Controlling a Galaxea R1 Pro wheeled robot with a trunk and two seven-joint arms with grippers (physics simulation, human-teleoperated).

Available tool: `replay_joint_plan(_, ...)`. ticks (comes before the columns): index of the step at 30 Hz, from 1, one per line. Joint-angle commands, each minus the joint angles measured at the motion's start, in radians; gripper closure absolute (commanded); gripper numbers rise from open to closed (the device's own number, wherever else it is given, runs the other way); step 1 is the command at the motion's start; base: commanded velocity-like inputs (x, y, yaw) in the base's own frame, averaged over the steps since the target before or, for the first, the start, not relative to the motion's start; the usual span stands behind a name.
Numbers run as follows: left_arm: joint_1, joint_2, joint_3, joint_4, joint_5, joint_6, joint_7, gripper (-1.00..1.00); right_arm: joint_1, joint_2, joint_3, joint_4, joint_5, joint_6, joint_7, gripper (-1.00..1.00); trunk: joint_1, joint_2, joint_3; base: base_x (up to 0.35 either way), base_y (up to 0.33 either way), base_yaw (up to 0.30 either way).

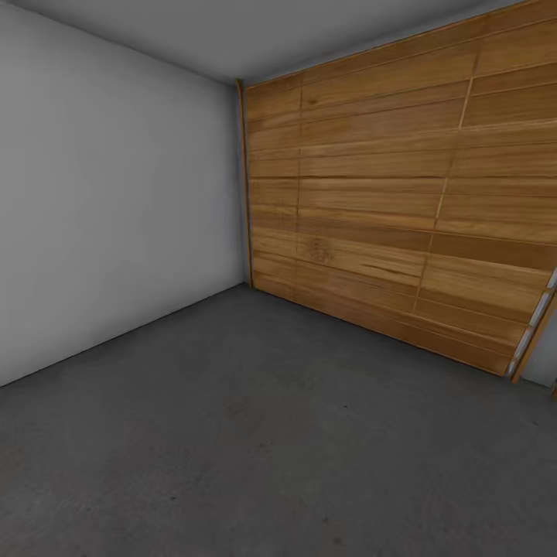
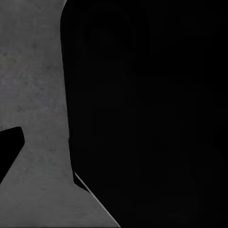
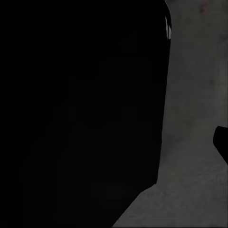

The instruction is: Move the two storage containers from the living room to the garage. In the garage, place one container on the floor and stack the other container on top of it (either order is fine).

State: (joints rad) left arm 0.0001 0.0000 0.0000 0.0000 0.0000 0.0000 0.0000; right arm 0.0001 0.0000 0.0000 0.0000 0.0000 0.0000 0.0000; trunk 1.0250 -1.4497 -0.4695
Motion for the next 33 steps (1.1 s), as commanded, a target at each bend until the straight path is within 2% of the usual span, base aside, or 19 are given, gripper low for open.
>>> replay_joint_plan(1,0.000,0.006,0.002,-0.006,0.002,-0.006,0.002,-1.00,-0.002,0.003,0.006,-0.002,0.006,-0.006,0.003,-1.00,0.000,0.000,0.000,0.000,0.000,0.000)
replay_joint_plan(7,0.000,0.008,0.002,-0.021,0.002,-0.008,0.002,-1.00,-0.002,0.003,0.040,-0.001,0.010,-0.021,0.004,-1.00,0.000,0.000,0.000,0.000,0.000,0.000)
replay_joint_plan(17,0.000,0.009,0.002,-0.032,0.002,-0.008,0.002,-1.00,-0.002,0.004,0.096,0.000,-0.046,-0.058,0.005,-1.00,0.000,0.000,0.000,0.000,0.000,0.021)
replay_joint_plan(23,0.000,0.009,0.002,-0.032,0.002,-0.008,0.002,-1.00,-0.002,0.004,0.129,0.000,-0.077,-0.060,0.005,-1.00,0.000,0.000,0.000,0.000,0.000,0.221)
replay_joint_plan(33,0.000,0.009,0.002,-0.032,0.002,-0.008,0.002,-1.00,-0.002,0.004,0.185,0.000,-0.078,-0.060,0.005,-1.00,0.000,0.000,0.000,0.000,0.000,0.269)
